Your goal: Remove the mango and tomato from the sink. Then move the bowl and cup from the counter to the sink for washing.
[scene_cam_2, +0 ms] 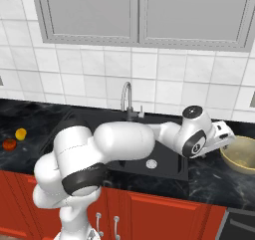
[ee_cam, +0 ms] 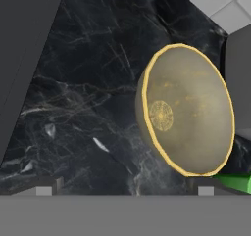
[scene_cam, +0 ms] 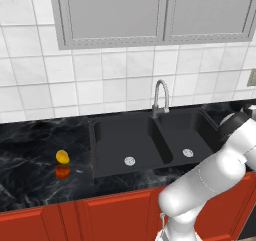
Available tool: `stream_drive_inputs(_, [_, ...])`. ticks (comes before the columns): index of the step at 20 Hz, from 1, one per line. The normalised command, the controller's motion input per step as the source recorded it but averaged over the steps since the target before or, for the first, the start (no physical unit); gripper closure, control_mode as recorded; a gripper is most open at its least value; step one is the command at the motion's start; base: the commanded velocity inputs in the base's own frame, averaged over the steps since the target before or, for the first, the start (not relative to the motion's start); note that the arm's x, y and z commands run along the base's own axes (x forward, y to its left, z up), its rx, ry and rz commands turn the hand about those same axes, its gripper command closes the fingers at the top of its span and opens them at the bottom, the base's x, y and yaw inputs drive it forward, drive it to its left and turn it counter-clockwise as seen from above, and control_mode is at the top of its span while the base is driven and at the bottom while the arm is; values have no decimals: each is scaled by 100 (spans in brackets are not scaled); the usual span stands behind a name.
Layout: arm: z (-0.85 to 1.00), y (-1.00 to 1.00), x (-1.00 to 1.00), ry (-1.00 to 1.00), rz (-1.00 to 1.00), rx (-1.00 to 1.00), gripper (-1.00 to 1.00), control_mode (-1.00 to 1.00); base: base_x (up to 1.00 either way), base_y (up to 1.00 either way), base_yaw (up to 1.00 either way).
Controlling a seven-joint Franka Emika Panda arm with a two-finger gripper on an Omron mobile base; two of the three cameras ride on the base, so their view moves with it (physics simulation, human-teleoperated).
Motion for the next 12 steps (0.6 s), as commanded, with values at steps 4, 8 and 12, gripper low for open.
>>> stream_drive_inputs(4, [-15, -15, 14, 1, 2, 2, -100, -100, 0, 0, 0])
stream_drive_inputs(8, [-14, -13, 16, 0, 5, 2, -100, -100, 0, 0, 0])
stream_drive_inputs(12, [-11, -17, 20, 3, 7, 0, -100, -100, 0, 0, 0])
